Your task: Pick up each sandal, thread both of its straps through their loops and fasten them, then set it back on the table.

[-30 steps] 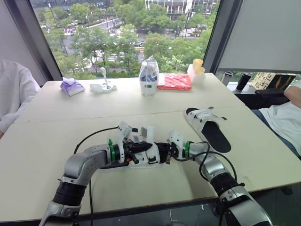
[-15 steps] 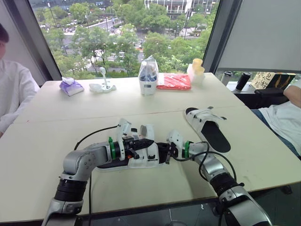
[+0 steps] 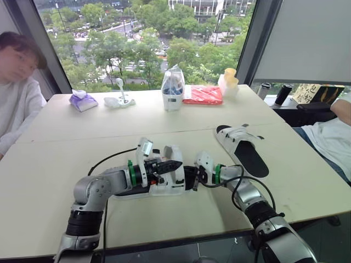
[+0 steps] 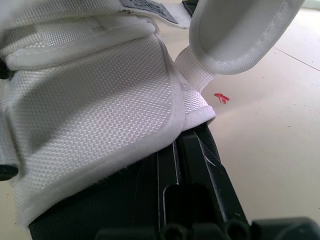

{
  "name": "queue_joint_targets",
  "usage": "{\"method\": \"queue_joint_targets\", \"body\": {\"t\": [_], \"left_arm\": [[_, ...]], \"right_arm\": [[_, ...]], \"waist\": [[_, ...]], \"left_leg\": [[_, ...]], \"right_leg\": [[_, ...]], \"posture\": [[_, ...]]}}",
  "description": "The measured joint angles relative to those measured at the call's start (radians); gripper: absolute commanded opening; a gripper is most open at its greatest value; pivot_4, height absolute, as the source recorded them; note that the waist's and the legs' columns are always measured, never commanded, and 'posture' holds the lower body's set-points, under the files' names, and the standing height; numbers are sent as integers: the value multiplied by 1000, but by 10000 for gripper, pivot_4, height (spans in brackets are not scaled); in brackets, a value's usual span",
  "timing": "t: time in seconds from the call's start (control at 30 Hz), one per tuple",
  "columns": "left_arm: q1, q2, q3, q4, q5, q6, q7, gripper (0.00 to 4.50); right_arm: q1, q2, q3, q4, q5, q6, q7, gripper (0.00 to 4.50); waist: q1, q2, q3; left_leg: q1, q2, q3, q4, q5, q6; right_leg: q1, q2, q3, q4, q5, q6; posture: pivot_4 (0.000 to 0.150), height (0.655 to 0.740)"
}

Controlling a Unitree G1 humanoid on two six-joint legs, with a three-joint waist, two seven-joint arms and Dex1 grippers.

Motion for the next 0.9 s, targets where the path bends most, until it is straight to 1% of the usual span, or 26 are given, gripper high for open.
{"method": "queue_joint_targets", "body": {"t": [0.17, 0.53, 0.73, 0.9], "left_arm": [[5, 10, 0, -7, -14, 10, 5, 250], [27, 40, -11, -10, 1, -1, 2, 250], [41, 56, -44, -20, 9, -24, -20, 250], [54, 112, -102, -48, 71, -97, -59, 250]], "right_arm": [[0, 3, 0, 0, 0, 0, -1, 0], [0, 7, 0, 0, -1, 0, -2, 0], [0, 8, 0, 0, -1, 0, -2, 0], [0, 10, 0, 0, -1, 0, -1, 0]], "waist": [[-3, 0, 0], [-6, 0, 0], [-7, 0, 0], [-9, 0, 0]], "left_leg": [[0, 0, 0, 0, 0, 0], [0, 0, 0, 0, 0, 0], [0, 0, 0, -1, 0, -1], [0, 1, 0, -1, -1, -2]], "right_leg": [[0, 1, 0, 0, 0, 0], [0, 0, 0, 0, 0, 0], [-1, 0, 0, 0, 0, 0], [-1, 0, 0, 0, -1, -2]], "posture": [[1500, 7400], [1500, 7400], [1500, 7400], [1500, 7400]]}}
